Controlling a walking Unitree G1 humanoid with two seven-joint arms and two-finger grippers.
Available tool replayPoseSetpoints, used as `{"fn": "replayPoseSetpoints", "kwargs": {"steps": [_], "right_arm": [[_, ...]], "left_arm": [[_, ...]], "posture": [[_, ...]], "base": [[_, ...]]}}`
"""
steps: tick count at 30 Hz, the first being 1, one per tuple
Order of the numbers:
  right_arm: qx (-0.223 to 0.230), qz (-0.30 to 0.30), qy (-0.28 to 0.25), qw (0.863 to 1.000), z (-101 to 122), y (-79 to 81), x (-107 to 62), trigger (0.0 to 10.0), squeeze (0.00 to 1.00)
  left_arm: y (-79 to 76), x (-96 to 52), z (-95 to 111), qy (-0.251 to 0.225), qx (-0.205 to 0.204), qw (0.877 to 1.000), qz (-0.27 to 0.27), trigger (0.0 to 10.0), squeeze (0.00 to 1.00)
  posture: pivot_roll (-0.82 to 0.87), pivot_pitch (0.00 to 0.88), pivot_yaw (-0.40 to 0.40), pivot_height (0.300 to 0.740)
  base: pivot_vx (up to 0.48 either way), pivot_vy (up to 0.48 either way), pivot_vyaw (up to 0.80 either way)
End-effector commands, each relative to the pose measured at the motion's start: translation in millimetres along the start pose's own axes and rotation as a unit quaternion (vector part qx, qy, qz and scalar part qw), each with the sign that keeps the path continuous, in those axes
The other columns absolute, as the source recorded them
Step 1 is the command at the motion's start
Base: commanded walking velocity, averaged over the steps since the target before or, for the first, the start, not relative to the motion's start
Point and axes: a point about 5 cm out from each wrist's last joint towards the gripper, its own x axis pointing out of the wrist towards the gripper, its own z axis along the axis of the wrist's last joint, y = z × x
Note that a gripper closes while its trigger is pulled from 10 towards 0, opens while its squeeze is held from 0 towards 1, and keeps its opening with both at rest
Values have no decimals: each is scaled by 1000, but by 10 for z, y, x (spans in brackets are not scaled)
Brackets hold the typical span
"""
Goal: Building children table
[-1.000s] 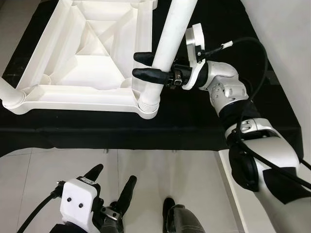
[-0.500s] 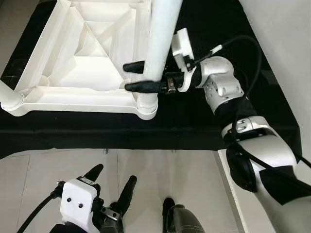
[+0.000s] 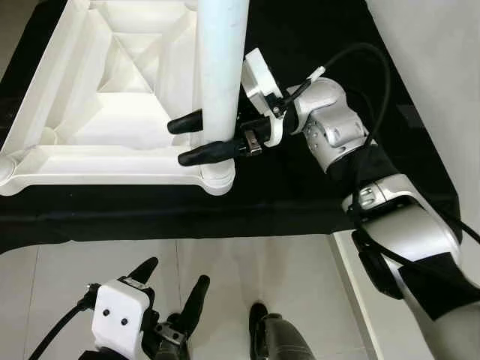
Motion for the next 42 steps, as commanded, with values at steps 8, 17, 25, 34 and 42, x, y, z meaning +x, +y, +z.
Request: {"fn": "replayPoseSetpoints", "kwargs": {"steps": [8, 17, 25, 34, 42], "right_arm": [[121, 57, 20, 991, -410, 169, 159, 10000, 0], [99, 84, 21, 991, -349, 187, 225, 10000, 0], [75, 100, 63, 990, -437, 208, 315, 10000, 0], [83, -55, 70, 993, -487, 7, 278, 10000, 0], [143, -226, 120, 956, -639, -79, -30, 10000, 0]], "left_arm": [[-41, -61, 15, 7, -4, 1000, -3, 10000, 0], [-53, -84, 27, 9, -6, 1000, -2, 10000, 0], [-56, -93, 31, 10, -7, 1000, -2, 10000, 0], [-61, -78, 25, 8, -9, 1000, -1, 10000, 0], [-46, -44, 2, 7, -11, 1000, -2, 10000, 0]], "posture": [[72, 430, -67, 740], [74, 443, -69, 740], [69, 444, -71, 740], [56, 442, -73, 740], [11, 419, -77, 740]], "base": [[0, 0, 0], [0, 0, 0], [0, 0, 0], [0, 0, 0], [0, 0, 0]]}}
